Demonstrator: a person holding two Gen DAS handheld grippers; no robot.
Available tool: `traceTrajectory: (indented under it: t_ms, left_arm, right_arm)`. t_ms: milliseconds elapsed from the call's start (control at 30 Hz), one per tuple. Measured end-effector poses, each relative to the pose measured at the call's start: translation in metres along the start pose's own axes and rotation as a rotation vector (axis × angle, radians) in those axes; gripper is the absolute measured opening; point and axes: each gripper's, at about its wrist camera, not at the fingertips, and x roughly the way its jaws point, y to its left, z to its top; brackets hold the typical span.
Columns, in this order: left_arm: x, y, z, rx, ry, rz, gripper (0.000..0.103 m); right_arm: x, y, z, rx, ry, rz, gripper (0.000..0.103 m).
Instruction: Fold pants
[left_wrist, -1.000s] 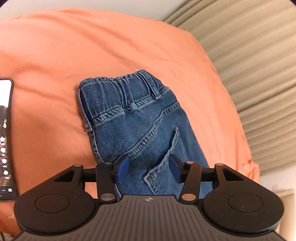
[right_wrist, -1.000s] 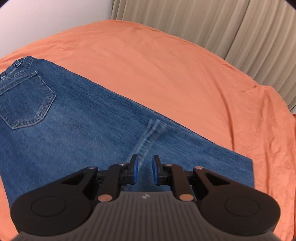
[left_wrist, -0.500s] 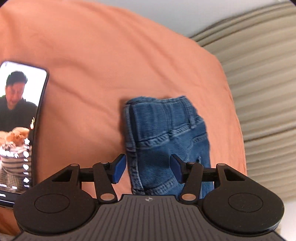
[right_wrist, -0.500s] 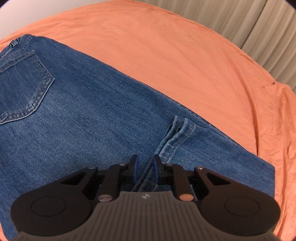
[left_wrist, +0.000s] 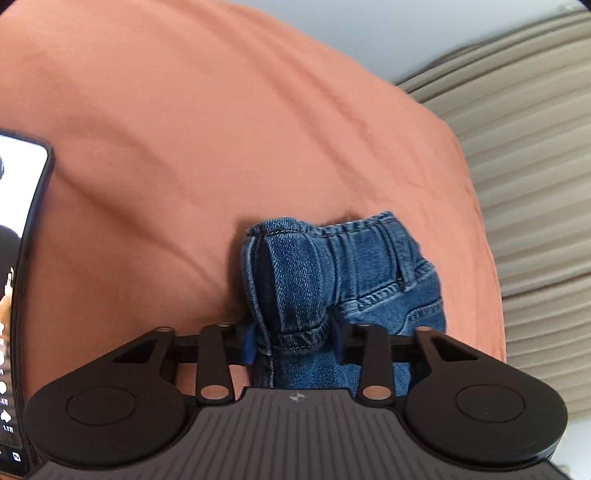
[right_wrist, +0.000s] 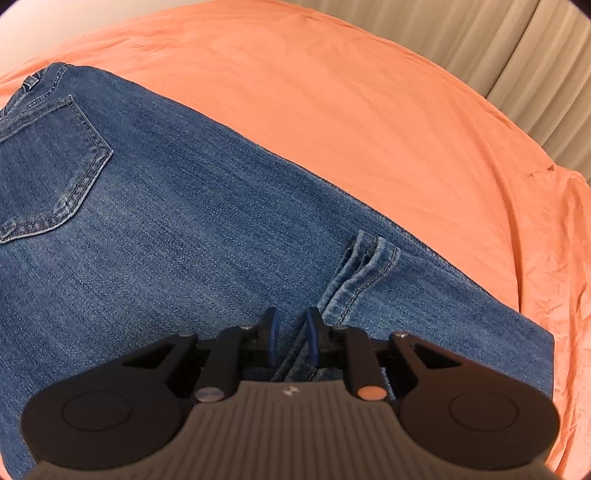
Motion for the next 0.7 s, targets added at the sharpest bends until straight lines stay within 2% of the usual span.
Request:
traceTrajectory:
  t_ms: [67, 133, 267, 433, 567, 700]
  left_arm:
    - [-0.011, -0.008, -0.004, 0.065, -0.041, -0.016, 0.023]
    - [-0.028, -0.025, -0.011, 0.179, -0.105, -0.044, 0.016]
    - [-0.063, -0.066, -0.031, 0.375, -0.195, -0.127, 0.015]
    - [-0.093, -0.121, -0.069, 0.576, -0.230, -0.203, 0.014]
    - [-0.105, -0.158, -0.116, 0.770, -0.237, -0.259, 0.015]
    - [-0.102, -0.183, -0.174, 0.968, -0.206, -0.251, 0.015]
  right_arm:
    - [-0.001, 0.002, 0.002, -0.004, 0.002, -0.005, 0.013]
    - [-0.004, 0.004, 0.004, -0.004, 0.001, -0.008, 0.012]
    - [-0.027, -0.003, 0.006, 0.036, -0.041, -0.001, 0.011]
    - [-0.071, -0.018, -0.002, 0.096, -0.100, 0.015, 0.011]
    - [-0.101, -0.028, -0.019, 0.140, -0.127, 0.040, 0.012]
    - [-0.123, -0.038, -0.039, 0.194, -0.145, 0.063, 0.012]
